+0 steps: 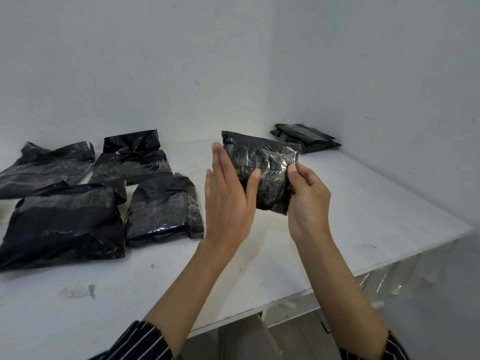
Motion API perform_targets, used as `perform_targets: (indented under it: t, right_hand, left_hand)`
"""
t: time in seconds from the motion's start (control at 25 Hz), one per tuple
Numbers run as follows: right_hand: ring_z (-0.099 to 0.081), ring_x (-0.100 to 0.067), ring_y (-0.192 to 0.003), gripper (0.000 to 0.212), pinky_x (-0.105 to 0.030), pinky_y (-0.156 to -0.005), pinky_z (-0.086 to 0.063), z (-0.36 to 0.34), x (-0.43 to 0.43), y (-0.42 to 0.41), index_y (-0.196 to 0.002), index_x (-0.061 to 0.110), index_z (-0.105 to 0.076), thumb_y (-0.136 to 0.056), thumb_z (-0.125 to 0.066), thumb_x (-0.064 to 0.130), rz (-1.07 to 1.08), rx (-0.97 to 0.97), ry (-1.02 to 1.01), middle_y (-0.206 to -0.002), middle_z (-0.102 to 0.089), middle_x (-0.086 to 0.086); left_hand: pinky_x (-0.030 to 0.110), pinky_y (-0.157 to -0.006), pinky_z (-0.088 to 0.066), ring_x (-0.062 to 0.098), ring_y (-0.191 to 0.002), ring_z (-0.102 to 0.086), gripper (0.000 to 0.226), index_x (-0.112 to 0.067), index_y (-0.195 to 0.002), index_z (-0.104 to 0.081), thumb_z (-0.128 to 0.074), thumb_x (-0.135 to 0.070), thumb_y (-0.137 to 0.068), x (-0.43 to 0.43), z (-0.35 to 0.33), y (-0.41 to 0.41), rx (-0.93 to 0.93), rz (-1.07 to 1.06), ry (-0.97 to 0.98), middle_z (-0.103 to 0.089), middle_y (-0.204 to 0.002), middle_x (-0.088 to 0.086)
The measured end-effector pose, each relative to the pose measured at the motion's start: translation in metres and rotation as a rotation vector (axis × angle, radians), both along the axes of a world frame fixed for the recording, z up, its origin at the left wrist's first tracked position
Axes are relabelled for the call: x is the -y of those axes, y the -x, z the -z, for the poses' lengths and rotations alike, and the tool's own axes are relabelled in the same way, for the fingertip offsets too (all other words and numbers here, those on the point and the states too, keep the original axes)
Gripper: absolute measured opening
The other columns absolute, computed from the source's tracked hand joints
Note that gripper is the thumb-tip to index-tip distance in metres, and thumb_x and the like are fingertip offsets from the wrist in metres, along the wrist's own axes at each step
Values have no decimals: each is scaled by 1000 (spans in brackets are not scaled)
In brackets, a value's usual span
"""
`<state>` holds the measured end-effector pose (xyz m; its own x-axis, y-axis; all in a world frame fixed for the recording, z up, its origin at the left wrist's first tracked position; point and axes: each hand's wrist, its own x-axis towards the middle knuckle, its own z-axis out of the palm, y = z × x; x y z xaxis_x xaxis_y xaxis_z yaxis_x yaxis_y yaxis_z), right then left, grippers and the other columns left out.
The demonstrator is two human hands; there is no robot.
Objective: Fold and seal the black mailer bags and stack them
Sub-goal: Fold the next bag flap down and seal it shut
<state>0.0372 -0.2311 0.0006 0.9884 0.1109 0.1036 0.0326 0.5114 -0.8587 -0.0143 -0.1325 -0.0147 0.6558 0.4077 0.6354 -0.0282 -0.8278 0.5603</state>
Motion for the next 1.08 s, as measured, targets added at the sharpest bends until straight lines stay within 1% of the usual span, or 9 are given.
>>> perform_targets:
  t: [0.16,0.24,0.28,0.36,0.48,0.64,0.76,0.88,1.08]
  right_hand:
    - [-67,-17,-84,10,-63,-91,-47,0,-2,1,-98,13,-67,-92,-59,14,-11,21,24,-79,-72,5]
    - [-66,-16,-82,11,-62,-90,-48,1,-3,2,-100,12,-67,-92,-58,15,-9,24,49,-79,-72,4]
    - [-66,-16,-81,13,-62,-89,-48,2,-3,2,-102,11,-66,-93,-58,15,-7,26,67,-79,-72,4]
    - [-65,-15,-77,15,-60,-87,-51,1,-1,2,-104,10,-64,-94,-56,18,-15,31,114,-76,-71,4]
    - [-69,-13,-74,12,-46,-77,-58,1,0,3,-98,13,-62,-94,-57,23,-75,62,176,-76,-73,4]
    - [-70,-17,-88,10,-28,-60,-57,6,3,4,-103,16,-61,-95,-55,17,-167,155,241,-97,-72,-5]
    - [-68,-19,-97,21,-32,-69,-59,6,6,0,-111,16,-57,-92,-58,8,-257,196,299,-108,-69,-6]
    - [-69,-14,-93,41,-31,-76,-59,4,5,-1,-110,16,-54,-77,-77,13,-185,266,432,-104,-68,-1]
    - [-68,-20,-90,20,-40,-77,-59,14,6,-13,-103,7,-60,-95,-56,25,-138,143,492,-99,-69,-7]
  left_hand:
    - [11,-100,-26,17,-128,-41,63,-10,-149,-21,-33,-45,-97,-7,-10,-1,44,30,288,-42,-145,6]
    - [12,-73,-42,13,-86,-60,44,-10,-123,-53,-38,-42,-97,-13,-14,-2,87,27,336,-63,-94,-3]
    - [13,-58,-38,8,-64,-52,33,-11,-100,-58,-41,-40,-97,-16,-16,-2,89,41,374,-54,-72,-7]
    - [19,-49,-27,8,-49,-31,36,-18,-67,-42,-46,-39,-95,-21,-17,-2,77,66,435,-35,-56,-7]
    - [22,-47,-20,8,-46,-22,47,-19,-57,-29,-51,-40,-93,-26,-20,0,81,104,445,-25,-51,-7]
    - [27,-51,-25,14,-51,-28,49,-12,-58,-33,-49,-42,-93,-33,-17,-2,19,82,404,-32,-54,0]
    - [32,-65,-40,18,-67,-47,41,-7,-77,-49,-43,-44,-95,-35,-10,-1,-98,145,445,-52,-71,7]
    - [40,-83,-51,22,-91,-60,47,-9,-104,-52,-55,-52,-86,-30,-1,-1,-108,212,509,-63,-99,9]
    - [46,-86,-49,33,-94,-61,52,-2,-103,-56,-41,-51,-93,-31,12,-6,-139,208,550,-64,-101,20]
